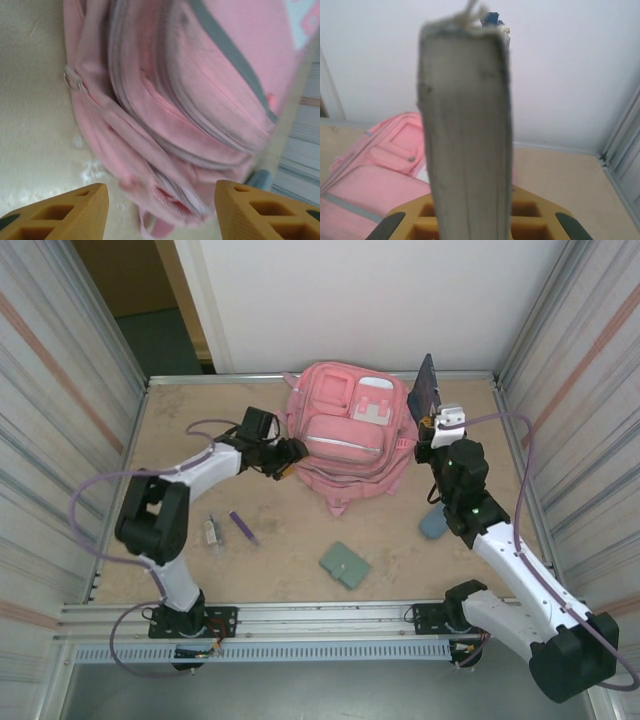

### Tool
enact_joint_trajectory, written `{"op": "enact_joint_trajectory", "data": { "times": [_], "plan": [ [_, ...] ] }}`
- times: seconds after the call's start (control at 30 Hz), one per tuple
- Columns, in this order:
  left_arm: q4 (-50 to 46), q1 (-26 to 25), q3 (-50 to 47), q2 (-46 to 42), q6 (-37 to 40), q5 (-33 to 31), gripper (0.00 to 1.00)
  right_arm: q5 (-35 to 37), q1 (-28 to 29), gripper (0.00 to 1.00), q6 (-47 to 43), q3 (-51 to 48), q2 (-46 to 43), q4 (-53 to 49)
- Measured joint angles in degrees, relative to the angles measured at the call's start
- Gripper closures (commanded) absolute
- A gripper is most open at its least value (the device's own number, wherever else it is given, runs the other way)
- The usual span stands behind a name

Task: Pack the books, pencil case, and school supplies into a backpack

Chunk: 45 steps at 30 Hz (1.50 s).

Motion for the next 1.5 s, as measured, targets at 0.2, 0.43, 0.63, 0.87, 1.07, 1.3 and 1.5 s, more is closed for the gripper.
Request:
{"op": "enact_joint_trajectory", "data": {
  "times": [0.2,0.43,0.63,0.87,1.07,1.3,1.5],
  "plan": [
    [-0.70,-0.07,7.50,6.78,2.97,-4.70,0.43,-3.78,0.02,1.00,2.69,-1.77,-0.90,-4.15],
    [-1.20,-0.11,16.59,10.16,7.28,-7.69,0.46,-5.70,0.02,1.00,3.48,-2.14,-3.50,-7.37],
    [-1.46,-0.83,17.57,15.72,8.11,-7.72,0.48,-6.82,0.02,1.00,3.48,-2.14,-4.00,-8.00],
    [-2.16,-1.88,19.96,18.14,9.57,-7.85,0.98,-9.03,0.02,1.00,3.43,-2.14,-3.98,-9.57],
    [-2.60,-2.27,19.63,15.39,9.92,-7.08,1.00,-20.59,0.07,1.00,-1.11,-0.39,-3.48,-17.31],
    [-6.58,-1.62,18.75,4.09,3.74,-3.23,1.00,-42.51,7.52,1.00,-13.03,-0.42,-6.97,-21.05],
    [-7.65,-1.38,18.95,0.39,-2.62,1.27,1.00,-39.60,23.47,1.00,-26.16,0.17,-4.94,-28.20]
  ]
}}
